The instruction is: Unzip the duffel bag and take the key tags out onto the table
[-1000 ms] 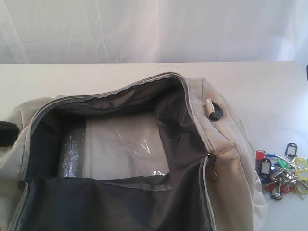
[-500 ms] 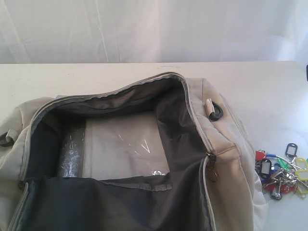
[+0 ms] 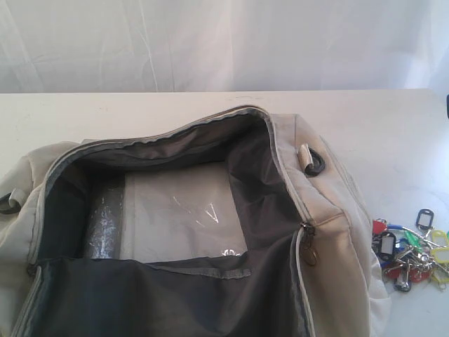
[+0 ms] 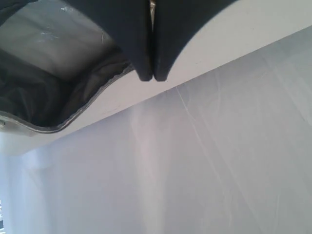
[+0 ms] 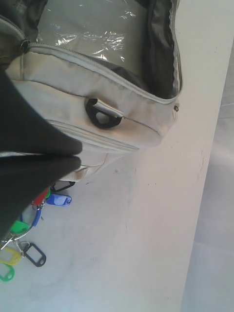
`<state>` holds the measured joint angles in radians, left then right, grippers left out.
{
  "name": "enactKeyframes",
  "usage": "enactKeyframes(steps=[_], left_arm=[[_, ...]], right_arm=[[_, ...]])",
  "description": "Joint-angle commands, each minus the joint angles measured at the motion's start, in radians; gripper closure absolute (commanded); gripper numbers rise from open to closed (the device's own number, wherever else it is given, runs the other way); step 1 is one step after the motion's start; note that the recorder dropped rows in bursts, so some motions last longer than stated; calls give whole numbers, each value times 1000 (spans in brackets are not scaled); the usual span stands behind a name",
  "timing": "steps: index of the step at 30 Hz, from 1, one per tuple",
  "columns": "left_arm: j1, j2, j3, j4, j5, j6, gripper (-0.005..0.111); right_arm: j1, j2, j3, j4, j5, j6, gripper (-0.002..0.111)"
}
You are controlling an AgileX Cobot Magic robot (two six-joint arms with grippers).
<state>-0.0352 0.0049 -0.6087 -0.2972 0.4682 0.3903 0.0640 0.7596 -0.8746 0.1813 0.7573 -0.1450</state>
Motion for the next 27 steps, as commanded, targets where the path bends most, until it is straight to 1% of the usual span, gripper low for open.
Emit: enactKeyframes(steps=[1,11,12,13,15,16,17,18,20,22,27], left_arm=[[3,-5,86,-12,-8,-9,107],[3,-5,345,-12,-5,-9,107],[3,-5,404,-12,-5,-9,107],[3,-5,434,-12,-5,-9,107],[3,-5,525,-12,-39,-9,107],[3,-5,586,-12,-81,-9,107],[3,-5,609,-12,-107,-9,107],[16,-5,609,-21,-200,1,107],[50,-5,609,-16,-281,1,107],[76,-5,609,-16,-297,1,107],[76,-5,609,-16,-297,1,107]], right_arm=[[-5,-7,7,3,-8,-7,108],[-5,-7,7,3,-8,-7,108],[-5,-7,7,3,-8,-7,108],[-5,-7,7,3,-8,-7,108],[-5,-7,7,3,-8,-7,108],[-5,-7,7,3,-8,-7,108],[-5,-7,7,3,-8,-7,108],[-5,-7,7,3,-8,-7,108],[-5,-7,7,3,-8,-7,108],[-5,-7,7,3,-8,-7,108],[-5,-7,7,3,-8,-7,108]])
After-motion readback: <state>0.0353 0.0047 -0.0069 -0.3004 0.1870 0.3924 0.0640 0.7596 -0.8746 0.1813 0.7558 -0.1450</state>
